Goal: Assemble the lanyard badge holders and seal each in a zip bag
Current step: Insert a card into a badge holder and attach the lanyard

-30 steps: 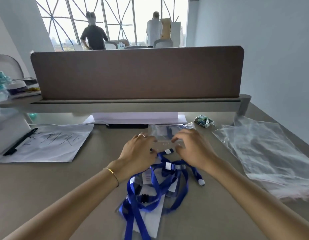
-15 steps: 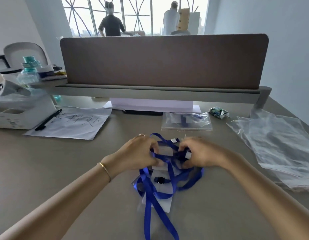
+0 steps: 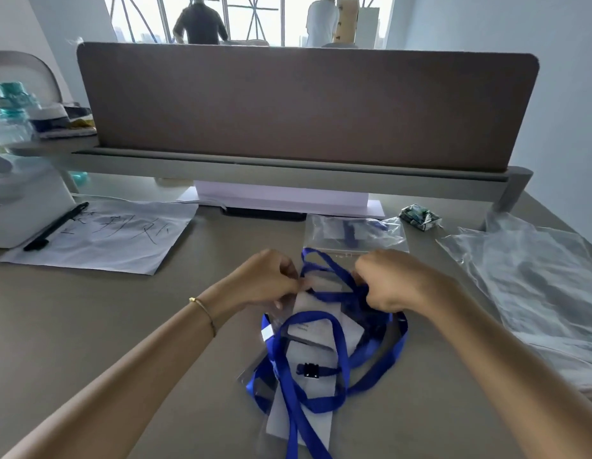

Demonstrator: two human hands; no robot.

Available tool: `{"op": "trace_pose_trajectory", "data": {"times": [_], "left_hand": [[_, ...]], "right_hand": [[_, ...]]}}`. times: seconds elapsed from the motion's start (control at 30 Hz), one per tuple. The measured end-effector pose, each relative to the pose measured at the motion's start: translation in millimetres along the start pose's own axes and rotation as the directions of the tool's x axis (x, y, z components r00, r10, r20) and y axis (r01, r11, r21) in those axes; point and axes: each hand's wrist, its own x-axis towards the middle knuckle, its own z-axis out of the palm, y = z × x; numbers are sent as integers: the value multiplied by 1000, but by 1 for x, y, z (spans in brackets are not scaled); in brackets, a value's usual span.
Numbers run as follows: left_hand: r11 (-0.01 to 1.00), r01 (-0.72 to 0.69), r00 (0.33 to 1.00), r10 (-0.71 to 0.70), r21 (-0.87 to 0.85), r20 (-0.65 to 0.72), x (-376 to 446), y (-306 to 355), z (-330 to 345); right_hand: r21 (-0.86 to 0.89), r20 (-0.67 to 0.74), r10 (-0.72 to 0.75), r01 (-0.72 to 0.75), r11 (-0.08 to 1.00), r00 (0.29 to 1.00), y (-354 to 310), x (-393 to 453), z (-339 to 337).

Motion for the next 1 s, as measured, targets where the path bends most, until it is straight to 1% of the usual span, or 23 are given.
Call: {"op": "trace_pose_trajectory", "data": {"times": [0.07, 0.1, 0.13, 0.2, 0.3, 0.37, 0.43, 0.53, 0.6, 0.67, 0.73, 0.8, 0.87, 0.93, 1.0], "left_hand": [[969, 21, 998, -35, -245, -55, -1, -3, -8], [945, 17, 996, -46, -328, -80, -1, -6, -11], [925, 6, 994, -47, -381, -99, -1, -10, -15], [905, -13, 993, -37, -426, -109, 0, -17, -20], [921, -2, 995, -37, -390, -93, 2, -24, -27], [952, 3, 993, -38, -307, -110, 4, -26, -30], [981, -11, 991, -15, -195, -133, 6, -26, -31], [999, -41, 982, 39, -8, -187, 6, -23, -32], [998, -55, 972, 61, 33, -226, 5, -23, -37], [998, -55, 967, 45, -31, -250, 5, -25, -47], [992, -23, 963, -11, -124, -271, 5, -30, -54], [990, 9, 947, -54, -143, -315, 7, -37, -59], [988, 36, 936, -87, -152, -342, 9, -44, -59], [978, 69, 935, -132, -195, -331, 11, -49, -56], [957, 109, 934, -191, -268, -302, 13, -54, -54]], "right_hand": [[-28, 22, 18, -17, 999, 1000, 4, 3, 4], [-34, 33, 24, -23, 999, 999, 6, 5, 7], [-33, 43, 30, -29, 999, 999, 8, 7, 9], [-28, 66, 45, -43, 999, 997, 12, 9, 11], [-39, 102, 100, -96, 995, 990, 19, 8, 9], [-57, 104, 141, -136, 989, 984, 20, 6, 1], [-37, 97, 157, -154, 987, 983, 17, 6, -12], [110, 30, 148, -150, 982, 989, 9, 10, -30], [192, -47, 127, -116, 975, 991, 1, 18, -35], [255, -122, 83, -49, 966, 989, -11, 29, -36], [326, -205, 36, 34, 945, 978, -26, 43, -32], [370, -308, 23, 97, 924, 951, -39, 57, -23], [369, -377, 7, 143, 918, 926, -47, 70, -11], [342, -385, -14, 157, 927, 923, -50, 78, 1], [229, -417, -56, 165, 959, 907, -51, 81, 10]]}}
